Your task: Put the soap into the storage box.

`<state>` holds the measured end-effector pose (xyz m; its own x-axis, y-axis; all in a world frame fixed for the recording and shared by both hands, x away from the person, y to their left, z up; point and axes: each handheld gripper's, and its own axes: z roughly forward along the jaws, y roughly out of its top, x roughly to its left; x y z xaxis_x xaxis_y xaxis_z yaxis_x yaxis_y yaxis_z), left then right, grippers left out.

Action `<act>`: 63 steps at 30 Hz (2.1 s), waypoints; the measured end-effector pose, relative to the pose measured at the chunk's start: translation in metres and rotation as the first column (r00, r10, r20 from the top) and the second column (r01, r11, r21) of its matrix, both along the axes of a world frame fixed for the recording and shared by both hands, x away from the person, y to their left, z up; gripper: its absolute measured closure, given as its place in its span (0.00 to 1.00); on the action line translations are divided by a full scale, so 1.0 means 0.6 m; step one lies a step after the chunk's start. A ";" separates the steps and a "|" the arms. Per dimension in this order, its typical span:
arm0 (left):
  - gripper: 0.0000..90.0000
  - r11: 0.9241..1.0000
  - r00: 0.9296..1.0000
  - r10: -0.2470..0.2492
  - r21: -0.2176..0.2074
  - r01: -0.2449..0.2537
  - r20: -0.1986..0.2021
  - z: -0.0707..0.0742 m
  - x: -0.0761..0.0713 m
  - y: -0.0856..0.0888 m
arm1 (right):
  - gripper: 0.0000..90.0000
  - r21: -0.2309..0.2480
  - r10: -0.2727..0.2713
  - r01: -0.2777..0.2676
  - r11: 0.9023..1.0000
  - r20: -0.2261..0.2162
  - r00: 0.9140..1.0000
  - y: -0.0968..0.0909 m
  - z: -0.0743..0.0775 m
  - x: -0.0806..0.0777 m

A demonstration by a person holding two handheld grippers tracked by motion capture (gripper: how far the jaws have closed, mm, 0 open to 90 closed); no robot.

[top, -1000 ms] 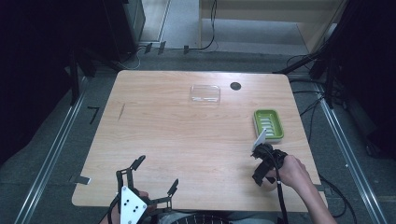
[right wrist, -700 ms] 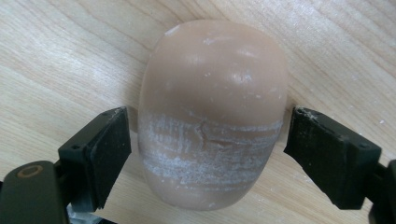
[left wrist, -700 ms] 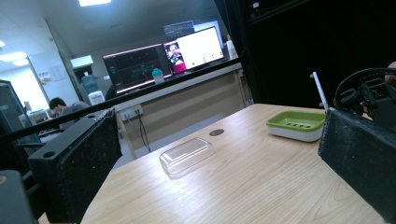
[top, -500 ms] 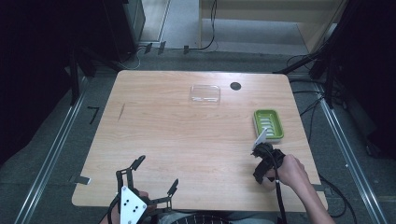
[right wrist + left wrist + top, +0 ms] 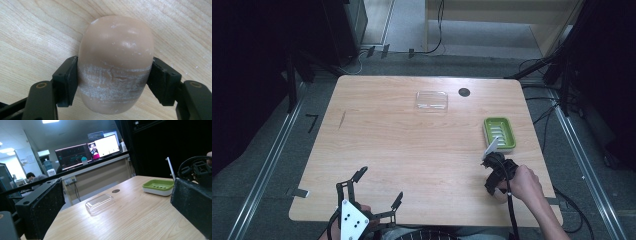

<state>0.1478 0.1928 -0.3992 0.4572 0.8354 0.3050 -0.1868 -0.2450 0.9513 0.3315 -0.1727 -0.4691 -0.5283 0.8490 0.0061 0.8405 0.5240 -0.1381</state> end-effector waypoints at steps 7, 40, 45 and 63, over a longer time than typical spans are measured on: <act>0.00 1.000 1.000 0.001 -0.001 -0.001 0.000 0.000 0.000 0.000 | 0.36 0.011 0.004 -0.004 1.000 -0.007 1.000 -0.003 0.001 0.004; 0.00 1.000 1.000 0.003 0.000 -0.003 -0.002 0.000 0.001 -0.001 | 0.37 -0.027 0.019 -0.021 0.999 -0.062 0.998 -0.029 0.025 0.013; 0.00 1.000 1.000 0.002 0.000 -0.002 -0.001 0.000 0.001 -0.001 | 0.37 -0.028 0.018 -0.020 0.999 -0.067 0.998 -0.029 0.028 0.019; 0.00 1.000 1.000 0.002 -0.001 -0.002 -0.002 0.000 0.001 0.000 | 0.37 -0.003 -0.009 0.009 1.000 -0.049 0.999 -0.031 0.009 0.027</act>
<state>0.1486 0.1925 -0.3994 0.4557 0.8367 0.3037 -0.1846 -0.2450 0.9518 0.3479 -0.1915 -0.4640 -0.5198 0.8537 0.0296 0.8373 0.5161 -0.1806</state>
